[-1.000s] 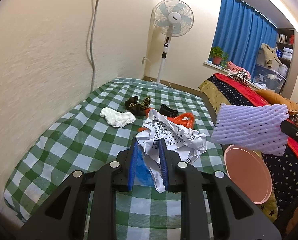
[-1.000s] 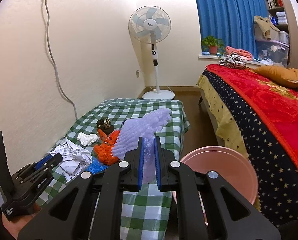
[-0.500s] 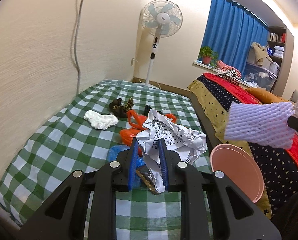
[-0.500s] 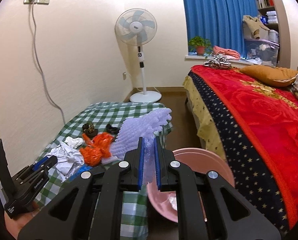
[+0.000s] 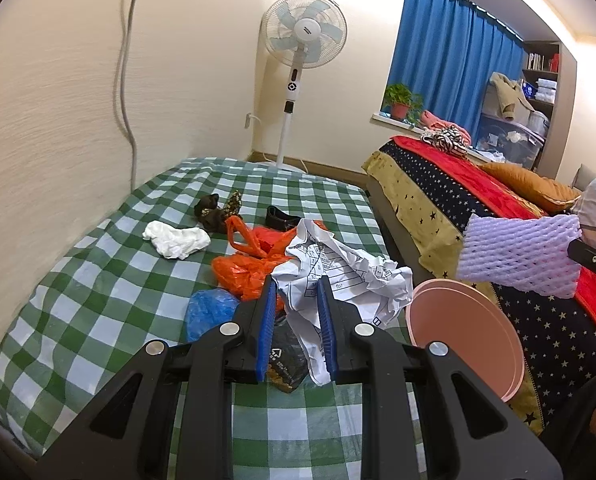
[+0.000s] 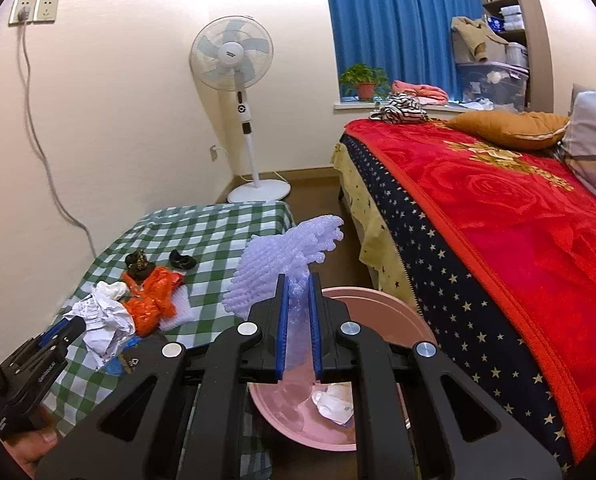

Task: Collect trash
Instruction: 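Carry the foam net with the right tool while the left carries the paper to the bin, then open the right tool dropping the foam net while the left releases the paper into the bin, then grasp the blue plastic bag with the left tool while the right grasps the black pouch, then carry the blue bag with the left tool while the right carries the black pouch to the bin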

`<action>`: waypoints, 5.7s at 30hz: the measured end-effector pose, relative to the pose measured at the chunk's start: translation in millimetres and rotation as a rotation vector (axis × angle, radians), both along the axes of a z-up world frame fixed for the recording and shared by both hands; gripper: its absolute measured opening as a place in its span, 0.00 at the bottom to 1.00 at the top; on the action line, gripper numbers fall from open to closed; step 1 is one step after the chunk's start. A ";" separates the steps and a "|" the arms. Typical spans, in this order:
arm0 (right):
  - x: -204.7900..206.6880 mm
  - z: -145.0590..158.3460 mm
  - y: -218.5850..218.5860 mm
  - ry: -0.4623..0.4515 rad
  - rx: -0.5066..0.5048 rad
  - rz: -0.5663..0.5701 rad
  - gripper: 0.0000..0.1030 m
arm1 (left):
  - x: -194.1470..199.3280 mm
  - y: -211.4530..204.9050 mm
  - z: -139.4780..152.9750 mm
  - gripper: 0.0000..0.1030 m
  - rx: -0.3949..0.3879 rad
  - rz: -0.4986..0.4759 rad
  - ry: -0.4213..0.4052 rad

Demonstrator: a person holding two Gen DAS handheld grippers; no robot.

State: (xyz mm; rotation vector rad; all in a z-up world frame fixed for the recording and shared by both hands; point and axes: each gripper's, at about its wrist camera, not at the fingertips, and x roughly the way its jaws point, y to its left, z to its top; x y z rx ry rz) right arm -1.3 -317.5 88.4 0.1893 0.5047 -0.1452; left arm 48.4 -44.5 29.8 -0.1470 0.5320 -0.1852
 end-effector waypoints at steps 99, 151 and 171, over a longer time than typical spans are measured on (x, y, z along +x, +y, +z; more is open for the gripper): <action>46.3 -67.8 89.1 0.073 0.091 0.172 0.31 | 13.4 49.1 -30.9 0.40 -0.005 0.125 0.066; 104.6 -119.7 134.2 0.216 0.184 0.257 0.00 | 54.9 62.1 -79.6 0.05 -0.040 0.142 0.244; 52.8 -74.7 97.7 0.080 0.192 0.191 0.00 | 23.9 66.5 -52.0 0.04 -0.008 0.148 0.175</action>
